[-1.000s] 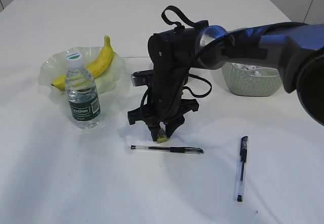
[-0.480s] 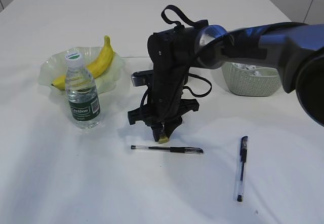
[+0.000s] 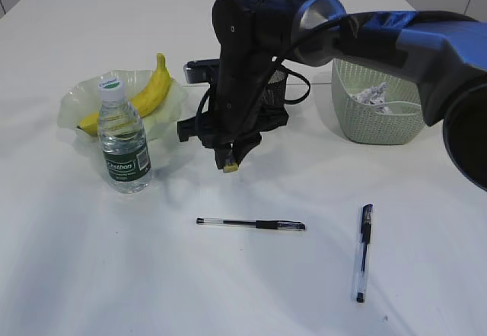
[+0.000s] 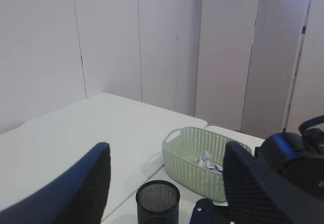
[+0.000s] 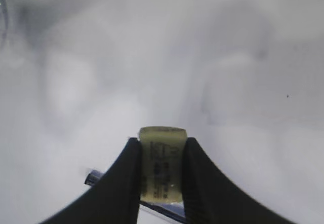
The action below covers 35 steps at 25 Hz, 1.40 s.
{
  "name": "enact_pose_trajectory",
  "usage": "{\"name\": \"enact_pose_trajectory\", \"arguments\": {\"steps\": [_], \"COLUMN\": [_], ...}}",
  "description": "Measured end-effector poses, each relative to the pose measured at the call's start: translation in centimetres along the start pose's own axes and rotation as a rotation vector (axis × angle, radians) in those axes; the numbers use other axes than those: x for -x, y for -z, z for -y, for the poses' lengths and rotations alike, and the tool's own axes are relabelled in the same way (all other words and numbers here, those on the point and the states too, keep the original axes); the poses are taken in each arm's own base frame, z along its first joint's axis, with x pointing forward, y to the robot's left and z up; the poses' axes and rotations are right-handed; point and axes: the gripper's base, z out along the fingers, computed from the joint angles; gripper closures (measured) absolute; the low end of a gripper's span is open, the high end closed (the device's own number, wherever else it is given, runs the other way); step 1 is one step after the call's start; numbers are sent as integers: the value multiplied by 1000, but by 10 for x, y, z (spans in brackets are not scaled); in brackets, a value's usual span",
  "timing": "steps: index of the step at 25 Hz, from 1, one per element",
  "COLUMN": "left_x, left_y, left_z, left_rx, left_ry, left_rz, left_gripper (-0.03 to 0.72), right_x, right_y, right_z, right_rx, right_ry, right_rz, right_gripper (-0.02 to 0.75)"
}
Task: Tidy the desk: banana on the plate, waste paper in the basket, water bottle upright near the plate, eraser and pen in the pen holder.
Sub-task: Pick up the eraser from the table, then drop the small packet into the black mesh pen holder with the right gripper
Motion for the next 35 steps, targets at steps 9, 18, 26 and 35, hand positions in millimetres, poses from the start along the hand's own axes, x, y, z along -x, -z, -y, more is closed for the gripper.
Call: {"name": "enact_pose_trajectory", "arguments": {"steps": [9, 18, 26, 35], "left_x": [0, 0, 0, 0], "left_y": [0, 0, 0, 0], "left_z": [0, 0, 0, 0], "left_rx": [0, 0, 0, 0], "left_ry": [0, 0, 0, 29], "left_rz": [0, 0, 0, 0], "left_gripper": [212, 221, 223, 224], "right_x": [25, 41, 50, 62], "right_y": [50, 91, 101, 106], "right_z": [-1, 8, 26, 68], "right_rx": [-48, -175, -210, -228], "right_ry": [35, 67, 29, -48], "right_rz": [186, 368, 436, 499], "right_gripper": [573, 573, 574, 574]}}
